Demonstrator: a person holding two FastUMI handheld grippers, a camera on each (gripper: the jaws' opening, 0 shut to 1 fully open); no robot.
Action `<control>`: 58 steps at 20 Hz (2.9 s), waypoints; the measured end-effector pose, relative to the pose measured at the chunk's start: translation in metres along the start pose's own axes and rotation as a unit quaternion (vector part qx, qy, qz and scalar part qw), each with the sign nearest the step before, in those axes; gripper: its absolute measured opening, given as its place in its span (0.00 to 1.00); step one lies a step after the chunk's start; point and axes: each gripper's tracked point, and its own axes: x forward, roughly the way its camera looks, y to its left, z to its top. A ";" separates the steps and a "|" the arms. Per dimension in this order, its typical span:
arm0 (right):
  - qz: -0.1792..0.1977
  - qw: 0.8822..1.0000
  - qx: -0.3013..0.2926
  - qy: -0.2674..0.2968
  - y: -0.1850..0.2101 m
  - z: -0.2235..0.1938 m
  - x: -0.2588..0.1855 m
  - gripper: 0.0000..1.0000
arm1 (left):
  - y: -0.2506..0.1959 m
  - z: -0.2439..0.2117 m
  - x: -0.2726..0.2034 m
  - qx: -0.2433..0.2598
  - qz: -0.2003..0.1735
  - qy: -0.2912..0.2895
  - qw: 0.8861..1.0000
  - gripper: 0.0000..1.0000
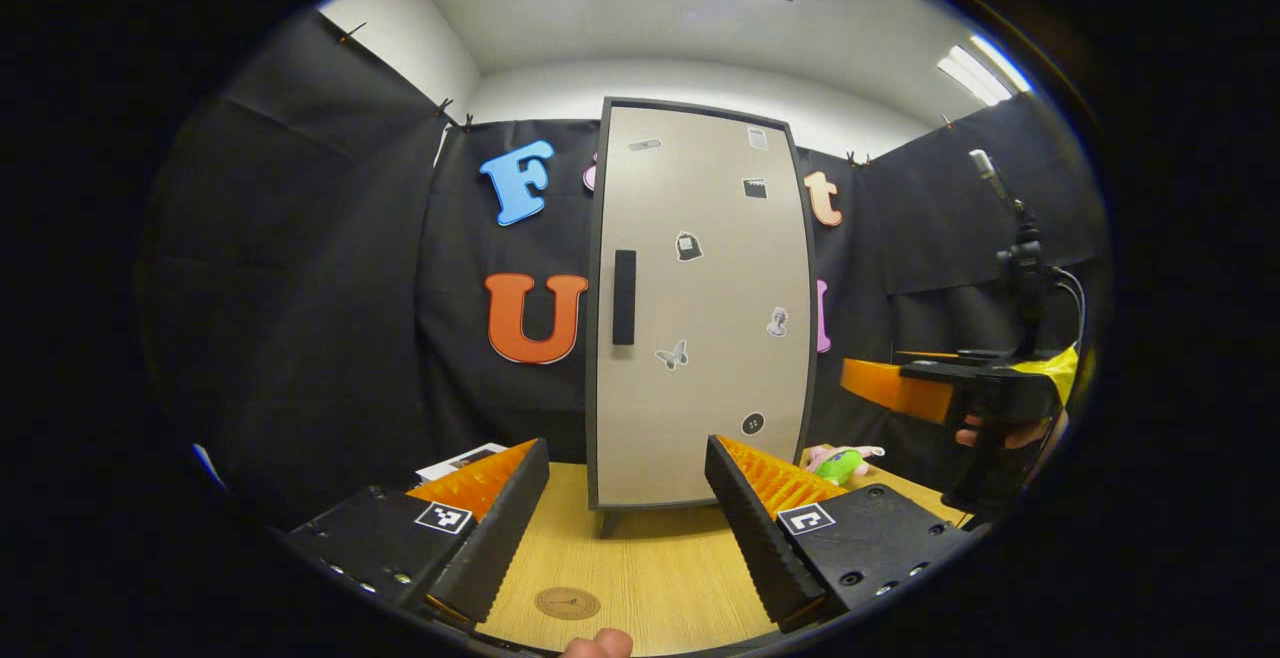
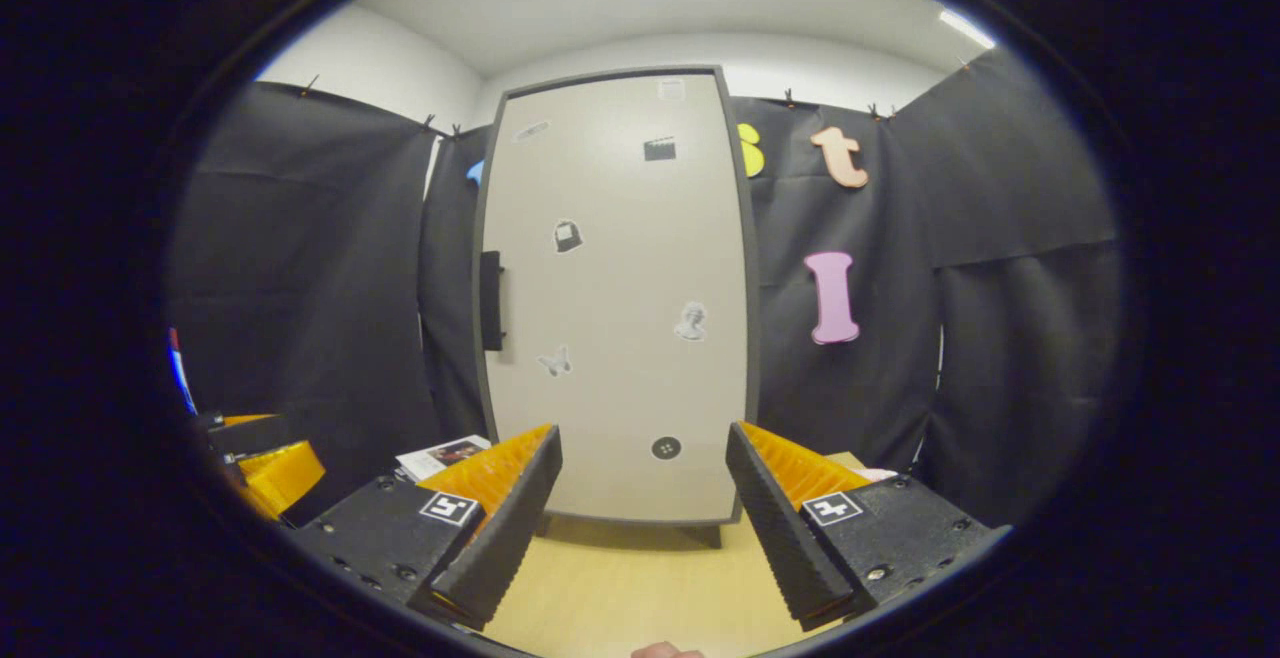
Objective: Open the cabinet door with the right hand, grasp the bottle in the cabinet with the left hand and place it on the coaster, then close the cabinet door with the right hand.
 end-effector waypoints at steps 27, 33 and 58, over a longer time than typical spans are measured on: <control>0.075 0.996 -0.025 0.036 0.158 0.034 0.243 1.00 | 0.014 -0.001 -0.005 -0.008 0.005 0.003 1.000 0.95; 0.060 0.997 -0.046 0.032 0.164 0.034 0.249 0.76 | 0.023 0.000 -0.002 -0.006 0.011 0.002 1.000 0.95; 0.148 0.988 -0.017 0.045 0.157 0.032 0.138 0.11 | 0.037 0.003 -0.014 -0.014 0.019 -0.001 1.000 0.95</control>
